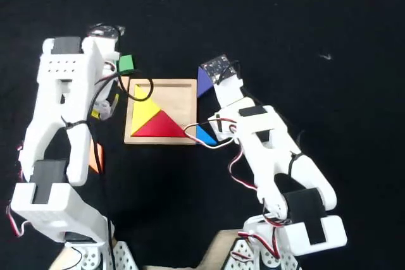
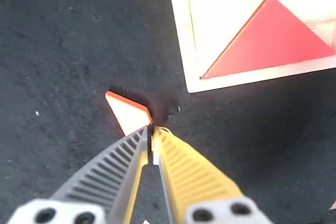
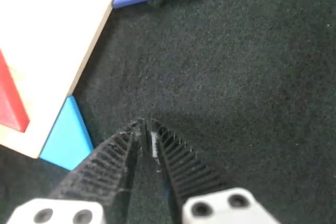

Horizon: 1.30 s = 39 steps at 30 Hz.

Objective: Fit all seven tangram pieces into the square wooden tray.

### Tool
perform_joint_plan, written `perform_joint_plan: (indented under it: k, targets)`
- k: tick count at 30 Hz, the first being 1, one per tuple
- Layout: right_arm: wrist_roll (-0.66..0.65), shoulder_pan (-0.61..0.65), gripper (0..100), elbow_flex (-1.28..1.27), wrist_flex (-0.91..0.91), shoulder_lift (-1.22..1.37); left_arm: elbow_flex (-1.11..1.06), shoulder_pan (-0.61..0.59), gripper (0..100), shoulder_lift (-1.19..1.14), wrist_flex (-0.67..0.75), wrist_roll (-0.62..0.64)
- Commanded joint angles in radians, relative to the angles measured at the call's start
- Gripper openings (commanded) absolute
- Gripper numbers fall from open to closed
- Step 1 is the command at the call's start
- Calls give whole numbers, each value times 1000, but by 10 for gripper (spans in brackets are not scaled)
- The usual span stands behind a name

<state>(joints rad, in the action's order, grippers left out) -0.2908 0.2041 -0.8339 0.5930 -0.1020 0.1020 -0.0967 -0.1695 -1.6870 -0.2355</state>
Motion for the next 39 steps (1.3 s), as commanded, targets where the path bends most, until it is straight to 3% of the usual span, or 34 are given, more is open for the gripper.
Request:
perform_joint_plan:
  k: [1,7,14,17,24,31,39]
  targets:
    - [-12,11,11,18,-12,-2,24,-22,38,15,-17,0]
    - [-12,11,11,18,-12,-2,-237,-105,183,135,44,-81]
    - [-12,11,11,18,-12,-2,-739,-137,186,781,262,-160]
    - [-12,11,11,18,-12,-2,-909,-166,208,921,377,-160]
    - [-12,11,11,18,-11,-2,-928,-266,213,721,514,-212]
    - [-12,11,11,18,-11,-2,-894,-278,217,434,658,-293]
    - [-12,12,11,18,-12,-2,-832,-277,217,293,677,-353]
